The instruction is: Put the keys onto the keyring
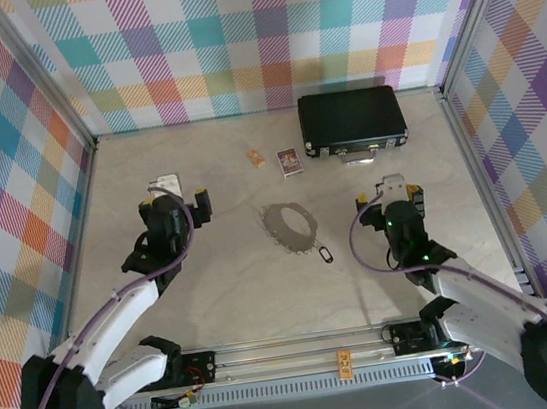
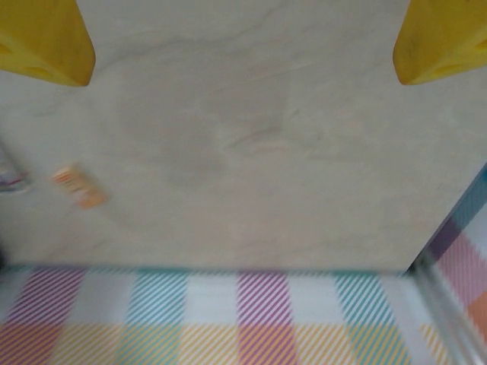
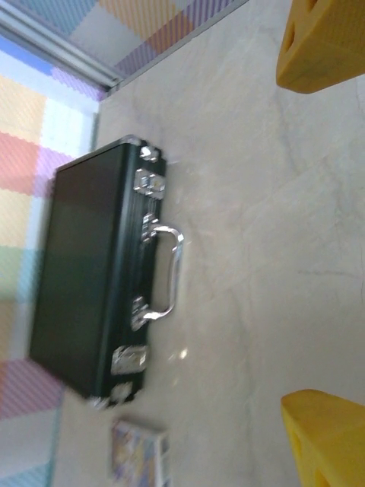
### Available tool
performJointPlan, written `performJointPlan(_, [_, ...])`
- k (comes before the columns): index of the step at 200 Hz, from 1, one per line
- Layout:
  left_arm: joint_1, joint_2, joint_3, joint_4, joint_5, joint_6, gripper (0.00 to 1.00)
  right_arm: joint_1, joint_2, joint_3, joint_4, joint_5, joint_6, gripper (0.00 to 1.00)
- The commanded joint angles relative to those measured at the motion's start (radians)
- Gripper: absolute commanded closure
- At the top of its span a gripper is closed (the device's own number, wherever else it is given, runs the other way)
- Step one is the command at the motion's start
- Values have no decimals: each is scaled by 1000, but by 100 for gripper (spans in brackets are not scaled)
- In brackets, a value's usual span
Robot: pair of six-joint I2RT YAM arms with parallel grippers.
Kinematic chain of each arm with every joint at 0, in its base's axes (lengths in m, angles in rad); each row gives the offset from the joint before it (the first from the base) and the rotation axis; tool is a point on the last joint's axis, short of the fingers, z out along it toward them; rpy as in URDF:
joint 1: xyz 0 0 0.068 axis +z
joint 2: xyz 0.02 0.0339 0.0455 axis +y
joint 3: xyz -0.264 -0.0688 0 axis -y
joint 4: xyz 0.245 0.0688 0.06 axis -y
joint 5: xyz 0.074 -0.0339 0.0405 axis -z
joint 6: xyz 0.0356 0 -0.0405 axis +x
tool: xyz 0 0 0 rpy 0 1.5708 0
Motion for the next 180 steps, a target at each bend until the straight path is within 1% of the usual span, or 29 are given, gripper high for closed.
performJointPlan(1, [88, 84, -12, -25, 48, 33, 0, -37, 156, 19, 252, 42, -86, 1])
performJointPlan(12, [120, 136, -27, 21, 36, 24, 0, -62, 239, 11, 363, 47, -98, 1])
performJointPlan(23, [150, 181, -42, 83, 62, 18, 0, -94, 309, 18, 405, 20, -88, 1])
performJointPlan(28, [154, 203, -54, 123, 57, 21, 0, -112, 339, 26, 413, 3, -83, 1])
performJointPlan(36, [159, 232, -82, 209, 44, 31, 0, -129, 385, 38, 422, -17, -80, 1])
performJointPlan(56, [164, 326, -163, 452, 73, 102, 0, -157, 478, 43, 530, -65, -128, 1])
performJointPlan(67, [167, 384, -197, 582, 85, 128, 0, -176, 502, 41, 577, -111, -134, 1])
performJointPlan(75, [167, 394, -186, 578, 107, 135, 0, -201, 519, 33, 601, -169, -119, 1])
performJointPlan(83, [167, 409, -199, 645, 119, 158, 0, -228, 544, 24, 640, -220, -112, 1])
performJointPlan(89, [168, 414, -221, 691, 144, 172, 0, -241, 564, 19, 681, -224, -106, 1])
performJointPlan(96, [173, 439, -257, 793, 151, 183, 0, -251, 556, 20, 660, -222, -84, 1])
performJointPlan(101, [176, 460, -279, 866, 137, 183, 0, -268, 544, 19, 634, -251, -73, 1])
performJointPlan(108, [183, 461, -291, 877, 118, 159, 0, -297, 539, 13, 636, -309, -30, 1])
performJointPlan(114, [203, 457, -304, 890, 148, 139, 0, -319, 539, 6, 642, -343, -15, 1])
performJointPlan(124, [229, 488, -340, 975, 207, 125, 0, -343, 538, -5, 653, -393, 1, 1])
performJointPlan(133, [228, 544, -367, 1105, 213, 146, 0, -363, 562, -17, 688, -439, 11, 1])
performJointPlan(136, [229, 545, -371, 1102, 220, 147, 0, -367, 584, -20, 710, -449, 11, 1])
performJointPlan(143, [231, 512, -359, 1018, 235, 134, 0, -368, 635, -19, 793, -453, -7, 1])
performJointPlan(148, [237, 503, -349, 994, 244, 128, 0, -368, 621, -9, 739, -462, -5, 1])
performJointPlan(155, [246, 521, -342, 1012, 258, 131, 0, -372, 588, 22, 619, -483, 7, 1])
performJointPlan(159, [248, 525, -336, 1008, 257, 127, 0, -380, 598, 33, 622, -499, 9, 1])
performJointPlan(165, [252, 518, -313, 956, 248, 111, 0, -384, 617, 39, 646, -487, 12, 1])
performJointPlan(170, [254, 521, -292, 918, 229, 102, 0, -385, 611, 46, 614, -480, 20, 1])
performJointPlan(175, [261, 527, -287, 912, 225, 99, 0, -388, 599, 54, 579, -476, 28, 1])
performJointPlan(180, [264, 523, -292, 916, 227, 95, 0, -391, 604, 56, 590, -472, 30, 1])
